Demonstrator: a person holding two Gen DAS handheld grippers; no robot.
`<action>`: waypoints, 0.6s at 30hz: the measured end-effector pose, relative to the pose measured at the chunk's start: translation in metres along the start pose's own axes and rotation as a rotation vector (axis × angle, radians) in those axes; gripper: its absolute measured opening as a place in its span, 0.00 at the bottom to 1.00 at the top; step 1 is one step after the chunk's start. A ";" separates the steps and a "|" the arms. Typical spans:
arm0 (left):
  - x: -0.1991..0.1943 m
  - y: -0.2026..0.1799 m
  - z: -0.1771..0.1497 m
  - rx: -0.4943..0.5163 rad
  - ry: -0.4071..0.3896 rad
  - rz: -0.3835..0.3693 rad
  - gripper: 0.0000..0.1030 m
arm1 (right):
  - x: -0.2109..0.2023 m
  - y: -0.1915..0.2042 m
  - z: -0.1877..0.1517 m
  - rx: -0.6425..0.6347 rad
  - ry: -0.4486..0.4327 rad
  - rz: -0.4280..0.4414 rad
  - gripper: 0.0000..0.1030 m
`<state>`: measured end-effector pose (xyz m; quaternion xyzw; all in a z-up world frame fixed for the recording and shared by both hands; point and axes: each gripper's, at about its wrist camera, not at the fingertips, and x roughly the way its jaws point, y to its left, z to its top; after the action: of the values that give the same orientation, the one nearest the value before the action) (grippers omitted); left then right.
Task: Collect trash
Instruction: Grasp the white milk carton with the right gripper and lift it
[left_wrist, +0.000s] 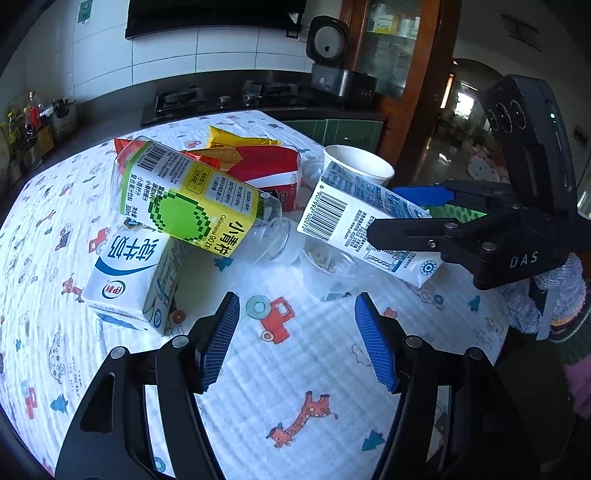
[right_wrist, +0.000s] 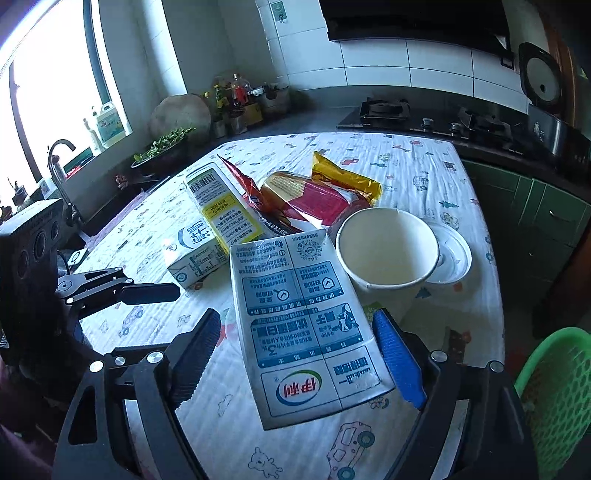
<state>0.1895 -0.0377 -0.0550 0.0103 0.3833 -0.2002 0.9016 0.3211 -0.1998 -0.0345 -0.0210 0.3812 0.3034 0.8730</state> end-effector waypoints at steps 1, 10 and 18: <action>0.000 -0.001 0.000 0.003 0.002 -0.002 0.63 | 0.002 0.001 0.001 -0.004 0.007 0.000 0.78; 0.011 -0.006 0.004 0.031 0.017 -0.029 0.63 | -0.005 0.005 -0.005 -0.009 0.002 0.014 0.69; 0.030 -0.020 0.012 0.064 0.033 -0.068 0.65 | -0.051 0.005 -0.022 0.029 -0.073 -0.011 0.69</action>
<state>0.2088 -0.0682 -0.0646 0.0293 0.3919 -0.2425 0.8870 0.2775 -0.2274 -0.0144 0.0008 0.3532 0.2938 0.8882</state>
